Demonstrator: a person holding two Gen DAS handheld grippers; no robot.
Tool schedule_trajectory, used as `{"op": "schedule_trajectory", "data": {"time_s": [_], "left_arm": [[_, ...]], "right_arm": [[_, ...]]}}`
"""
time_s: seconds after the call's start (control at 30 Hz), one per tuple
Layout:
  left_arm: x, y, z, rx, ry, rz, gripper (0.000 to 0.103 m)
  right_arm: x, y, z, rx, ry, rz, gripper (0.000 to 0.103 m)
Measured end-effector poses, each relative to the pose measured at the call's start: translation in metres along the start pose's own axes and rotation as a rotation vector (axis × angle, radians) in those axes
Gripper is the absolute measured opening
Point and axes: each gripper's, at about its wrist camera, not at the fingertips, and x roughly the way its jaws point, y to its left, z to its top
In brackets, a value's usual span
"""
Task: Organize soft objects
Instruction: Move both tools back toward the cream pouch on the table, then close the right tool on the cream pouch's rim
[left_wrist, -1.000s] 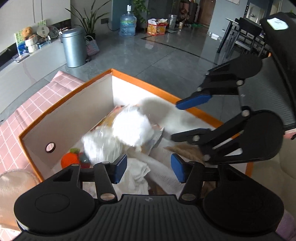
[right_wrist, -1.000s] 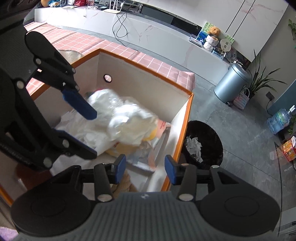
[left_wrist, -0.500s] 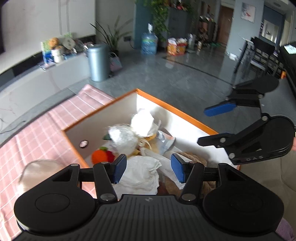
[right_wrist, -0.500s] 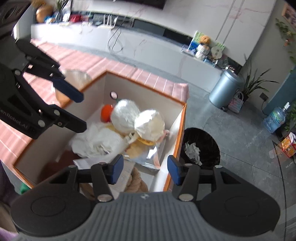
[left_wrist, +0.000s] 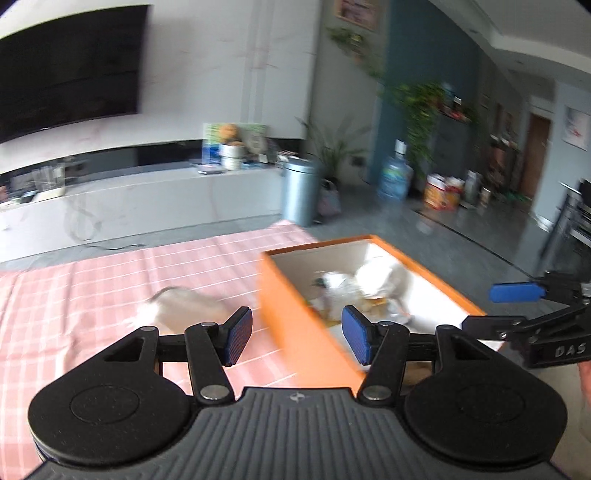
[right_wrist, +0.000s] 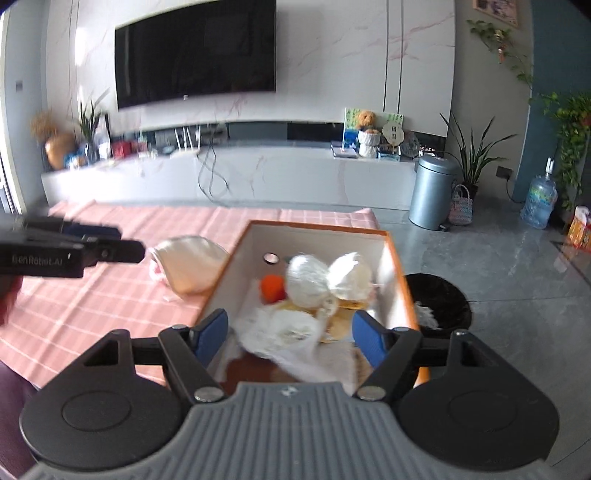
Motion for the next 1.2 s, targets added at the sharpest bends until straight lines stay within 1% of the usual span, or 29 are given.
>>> {"op": "schedule_trajectory", "data": {"time_s": [0.07, 0.2, 0.37, 0.47, 0.67, 0.77, 1.0, 1.07, 1.2], "left_arm": [[-0.009, 0.011, -0.012, -0.026, -0.002, 0.046, 0.067], [-0.023, 0.034, -0.034, -0.086, 0.013, 0.115, 0.067], [-0.033, 0.066, -0.05, -0.168, 0.015, 0.169, 0.067], [-0.034, 0.08, -0.054, -0.18, 0.004, 0.203, 0.067], [-0.027, 0.103, -0.062, -0.198, 0.006, 0.223, 0.067], [-0.018, 0.112, -0.063, -0.217, 0.017, 0.219, 0.067], [0.003, 0.134, -0.061, -0.244, 0.04, 0.218, 0.067], [0.011, 0.141, -0.057, -0.249, 0.047, 0.217, 0.067], [0.03, 0.157, -0.052, -0.269, 0.07, 0.221, 0.067]], "right_arm": [[-0.001, 0.012, -0.006, 0.038, -0.023, 0.018, 0.074], [0.006, 0.037, -0.012, 0.087, -0.071, 0.06, 0.074], [0.028, 0.074, -0.011, 0.069, -0.093, 0.102, 0.074], [0.044, 0.097, -0.009, 0.045, -0.096, 0.118, 0.074], [0.078, 0.135, -0.005, 0.007, -0.081, 0.133, 0.074], [0.095, 0.149, -0.002, 0.008, -0.067, 0.135, 0.074], [0.134, 0.167, 0.01, 0.019, -0.006, 0.118, 0.074], [0.146, 0.169, 0.017, 0.028, 0.013, 0.113, 0.076], [0.171, 0.177, 0.031, 0.052, 0.035, 0.085, 0.077]]}}
